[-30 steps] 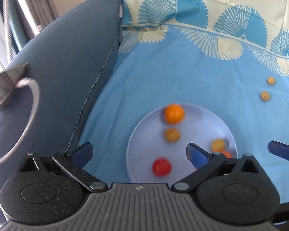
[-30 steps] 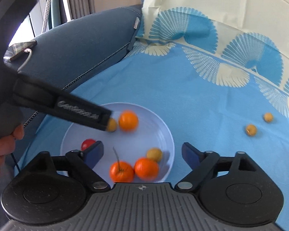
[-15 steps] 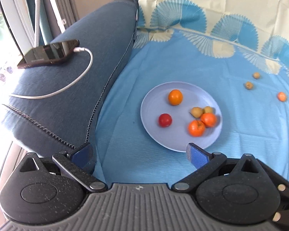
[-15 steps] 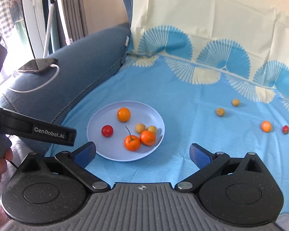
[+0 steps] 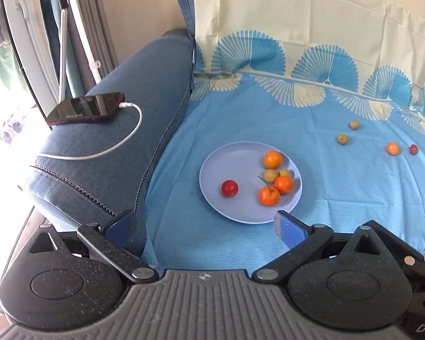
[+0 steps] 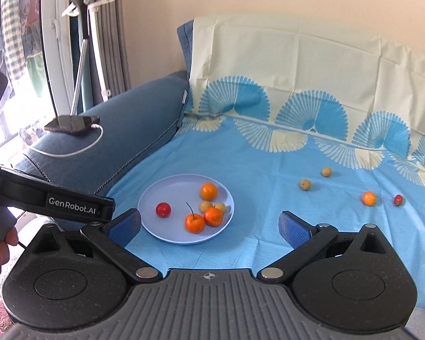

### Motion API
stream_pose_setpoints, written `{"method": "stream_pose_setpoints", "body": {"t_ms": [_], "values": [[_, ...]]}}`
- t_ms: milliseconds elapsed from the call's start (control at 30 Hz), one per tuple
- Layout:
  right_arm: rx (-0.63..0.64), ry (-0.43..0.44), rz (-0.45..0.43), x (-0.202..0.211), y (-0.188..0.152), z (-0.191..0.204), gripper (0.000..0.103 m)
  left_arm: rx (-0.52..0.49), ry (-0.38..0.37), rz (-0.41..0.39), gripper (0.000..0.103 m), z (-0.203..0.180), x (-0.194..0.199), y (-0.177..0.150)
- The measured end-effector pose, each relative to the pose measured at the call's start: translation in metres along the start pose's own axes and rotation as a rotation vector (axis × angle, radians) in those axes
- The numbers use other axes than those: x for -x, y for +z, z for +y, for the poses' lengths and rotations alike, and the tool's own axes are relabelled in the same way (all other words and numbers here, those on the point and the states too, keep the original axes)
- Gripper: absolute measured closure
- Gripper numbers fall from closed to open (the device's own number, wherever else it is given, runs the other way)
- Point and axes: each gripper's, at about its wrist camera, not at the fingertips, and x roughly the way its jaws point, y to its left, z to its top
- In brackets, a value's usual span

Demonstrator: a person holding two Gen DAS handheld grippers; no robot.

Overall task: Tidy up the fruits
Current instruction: 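Lift both open tools and hold them above the plate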

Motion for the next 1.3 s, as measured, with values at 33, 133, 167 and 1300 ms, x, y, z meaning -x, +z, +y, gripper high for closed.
{"method": "stream_pose_setpoints", "body": {"t_ms": [33,133,167,1300], "values": [[-0.002,-0.001,-0.006,0.003,0.000,-0.001,0.001,-0.002,0.000,-0.006,0.000,0.000,0.003,-0.001],[-0.006,-0.005,-0.017,0.008,-0.001,-0.001,0.001,-0.005,0.001,-0.014,0.000,0.000,0.008,-0.001],[-0.006,-0.006,-0.019,0.009,-0.001,-0.002,0.001,-0.005,0.001,-0.016,0.000,0.000,0.009,-0.002],[0.030,-0.008,-0.014,0.011,-0.002,0.007,0.001,0.002,-0.002,-0.019,0.000,0.005,0.011,-0.005]]}}
